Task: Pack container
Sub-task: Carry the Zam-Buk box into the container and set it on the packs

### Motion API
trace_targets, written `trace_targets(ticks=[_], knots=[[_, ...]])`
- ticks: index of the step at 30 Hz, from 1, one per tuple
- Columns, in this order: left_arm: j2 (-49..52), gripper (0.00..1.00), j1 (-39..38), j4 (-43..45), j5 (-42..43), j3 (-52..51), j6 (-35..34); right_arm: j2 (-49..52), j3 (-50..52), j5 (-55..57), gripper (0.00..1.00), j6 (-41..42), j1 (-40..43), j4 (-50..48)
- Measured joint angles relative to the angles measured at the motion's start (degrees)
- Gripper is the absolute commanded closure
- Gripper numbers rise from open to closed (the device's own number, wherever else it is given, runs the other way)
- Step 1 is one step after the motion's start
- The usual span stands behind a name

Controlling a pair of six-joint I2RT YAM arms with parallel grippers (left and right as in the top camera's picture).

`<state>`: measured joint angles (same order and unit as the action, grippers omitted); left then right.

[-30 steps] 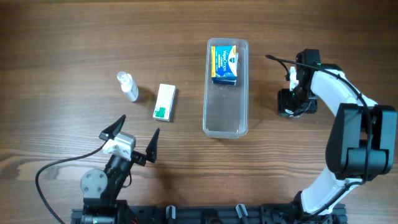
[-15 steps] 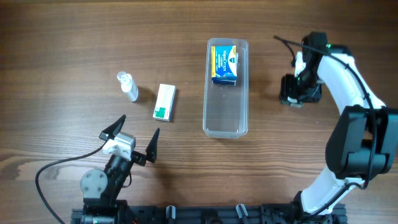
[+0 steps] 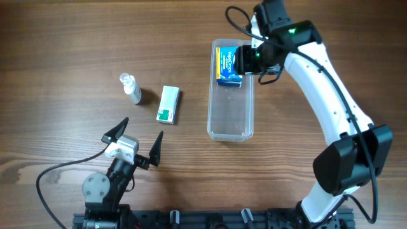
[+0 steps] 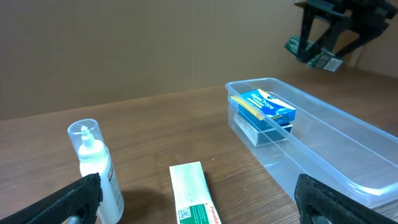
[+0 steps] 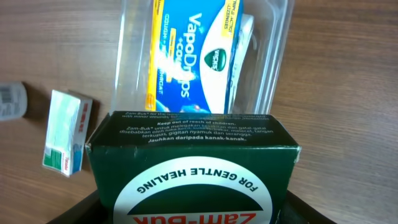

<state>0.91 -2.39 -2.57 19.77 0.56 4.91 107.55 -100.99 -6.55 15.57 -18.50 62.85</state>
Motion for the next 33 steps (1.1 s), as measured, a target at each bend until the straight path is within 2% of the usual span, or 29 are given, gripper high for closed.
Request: trace_targets(ticks=[10,33], knots=[[0.0,0.00,0.0,0.0,0.0,0.0,0.0,0.2,0.0,5.6,0.41,6.5,-2.4,-8.0],[0.0,0.00,0.0,0.0,0.0,0.0,0.0,9.4,0.0,5.7,0.41,4.1,-3.3,-13.6]])
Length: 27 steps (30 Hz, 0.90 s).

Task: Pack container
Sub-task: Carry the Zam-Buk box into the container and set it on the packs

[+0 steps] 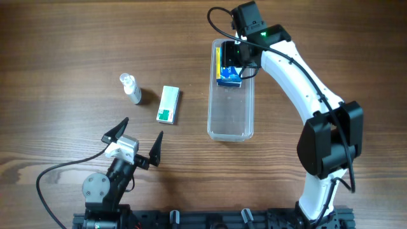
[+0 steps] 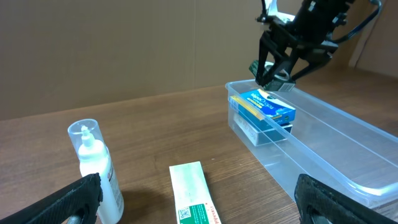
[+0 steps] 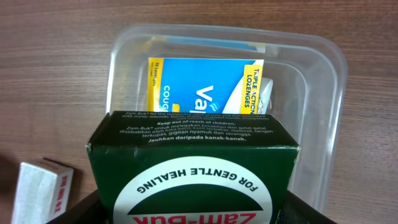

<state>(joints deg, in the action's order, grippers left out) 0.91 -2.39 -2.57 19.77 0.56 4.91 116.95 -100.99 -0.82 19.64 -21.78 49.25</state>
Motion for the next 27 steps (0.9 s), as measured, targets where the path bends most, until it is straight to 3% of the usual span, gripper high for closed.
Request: trace_targets(ticks=[11,27], knots=[[0.0,0.00,0.0,0.0,0.0,0.0,0.0,1.1,0.0,0.0,0.40,0.0,0.0,-0.9],[0.0,0.00,0.0,0.0,0.0,0.0,0.0,1.1,0.0,0.0,0.25,-0.2,0.0,-0.9]])
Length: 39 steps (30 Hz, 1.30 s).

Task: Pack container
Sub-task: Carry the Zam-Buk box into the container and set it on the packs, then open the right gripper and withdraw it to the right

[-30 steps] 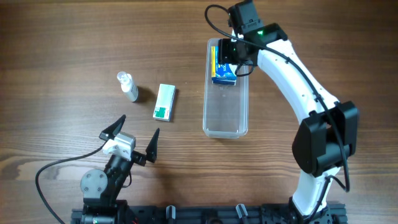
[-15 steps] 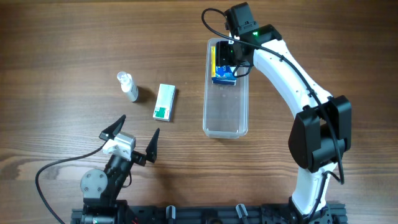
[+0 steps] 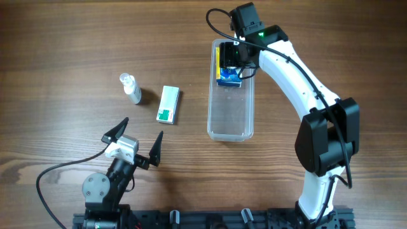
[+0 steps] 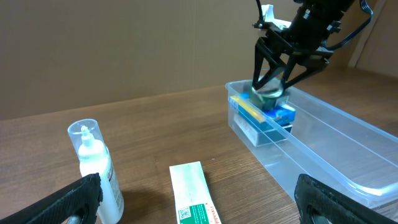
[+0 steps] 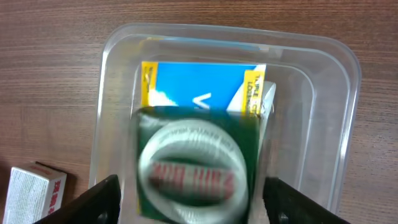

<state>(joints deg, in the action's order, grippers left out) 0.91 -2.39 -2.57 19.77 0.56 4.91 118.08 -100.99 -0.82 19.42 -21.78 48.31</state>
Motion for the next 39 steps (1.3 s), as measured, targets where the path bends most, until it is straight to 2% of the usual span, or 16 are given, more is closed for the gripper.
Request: trace_targets(ticks=[6,15,19,22,25,29,30,33,39], knots=[[0.0,0.00,0.0,0.0,0.0,0.0,0.0,0.0,0.0,-0.2,0.25,0.0,0.0,-0.5],[0.0,0.00,0.0,0.0,0.0,0.0,0.0,-0.5,-2.7,-1.0,0.15,-0.1,0.1,1.9],[0.0,0.00,0.0,0.0,0.0,0.0,0.0,-6.4,-3.1,-1.7,0.12,-0.2,2.1,3.7],[0.0,0.00,0.0,0.0,0.0,0.0,0.0,-13.4,-4.2,-1.7,0.07,-0.5,7.5,7.2],[0.0,0.00,0.0,0.0,0.0,0.0,0.0,-16.6,-5.1,-1.3,0.07,-0.7,15.8,11.7],[0.0,0.00,0.0,0.0,0.0,0.0,0.0,-16.5,-2.4,-1.0,0.07,0.3,25.0,13.5],[0.0,0.00,0.0,0.0,0.0,0.0,0.0,-16.5,-0.8,-1.0,0.01,1.2,27.6,13.4],[0.0,0.00,0.0,0.0,0.0,0.0,0.0,-16.1,4.1,-1.0,0.00,5.6,34.3,11.7],[0.0,0.00,0.0,0.0,0.0,0.0,0.0,-16.0,7.6,-0.9,0.00,9.3,40.6,10.8]])
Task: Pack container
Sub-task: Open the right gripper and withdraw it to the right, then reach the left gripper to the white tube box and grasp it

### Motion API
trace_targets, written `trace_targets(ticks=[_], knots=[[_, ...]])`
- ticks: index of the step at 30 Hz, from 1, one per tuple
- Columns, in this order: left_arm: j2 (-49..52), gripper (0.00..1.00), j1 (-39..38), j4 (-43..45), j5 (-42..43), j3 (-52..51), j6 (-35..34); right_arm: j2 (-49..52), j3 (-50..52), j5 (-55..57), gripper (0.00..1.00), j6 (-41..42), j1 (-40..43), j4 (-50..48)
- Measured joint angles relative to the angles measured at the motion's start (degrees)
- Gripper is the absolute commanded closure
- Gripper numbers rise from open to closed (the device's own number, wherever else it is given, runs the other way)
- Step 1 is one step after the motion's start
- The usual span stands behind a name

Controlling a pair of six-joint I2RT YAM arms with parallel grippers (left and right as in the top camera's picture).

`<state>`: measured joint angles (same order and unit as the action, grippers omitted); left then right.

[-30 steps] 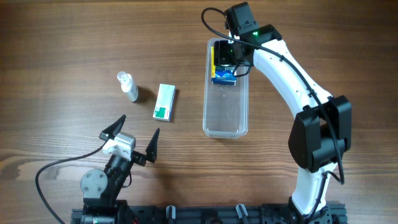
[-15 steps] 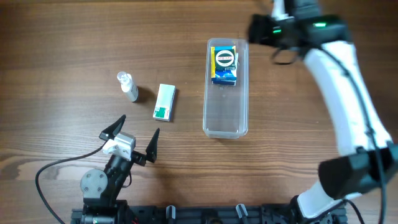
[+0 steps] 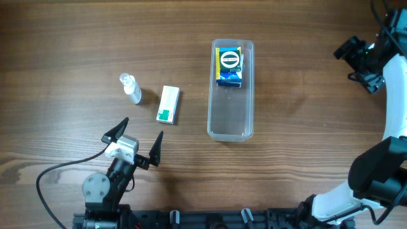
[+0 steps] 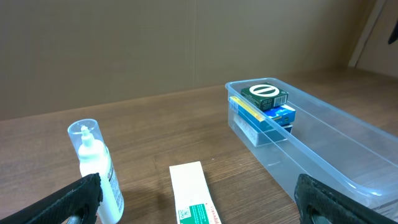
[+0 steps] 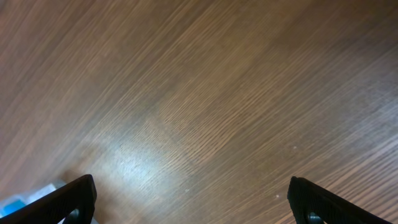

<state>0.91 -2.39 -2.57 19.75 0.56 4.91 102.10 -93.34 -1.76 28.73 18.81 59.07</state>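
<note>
The clear plastic container (image 3: 231, 124) lies lengthwise at table centre. At its far end a dark green Zam-Buk box (image 3: 229, 61) rests on a blue and yellow VapoDrops box (image 3: 229, 78); both boxes show in the left wrist view, the green one (image 4: 265, 94) on the blue one (image 4: 278, 113). A white and green carton (image 3: 168, 104) and a small white dropper bottle (image 3: 131, 88) lie left of the container. My left gripper (image 3: 135, 144) stands open near the front edge. My right gripper (image 3: 358, 65) is open at the far right, over bare wood.
In the left wrist view the bottle (image 4: 93, 165) and the carton (image 4: 194, 198) sit between my open fingers, with the container wall (image 4: 323, 155) to the right. The right wrist view shows only wooden tabletop (image 5: 205, 93).
My right gripper was in the container's far end with the green box on the blue one. Now it is open far to the right, and the green box stays on the blue box.
My right gripper held the green Zam-Buk box just right of the container's far end, then over the blue box inside it. Then the box lay on the blue box between open fingers. Now the gripper is far off right. The left arm never moved.
</note>
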Motion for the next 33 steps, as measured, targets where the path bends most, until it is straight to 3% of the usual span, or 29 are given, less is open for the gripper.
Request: trace_targets(ticks=[33], knots=[[0.0,0.00,0.0,0.0,0.0,0.0,0.0,0.0,0.0,0.1,0.00,0.7,0.2,-2.8]])
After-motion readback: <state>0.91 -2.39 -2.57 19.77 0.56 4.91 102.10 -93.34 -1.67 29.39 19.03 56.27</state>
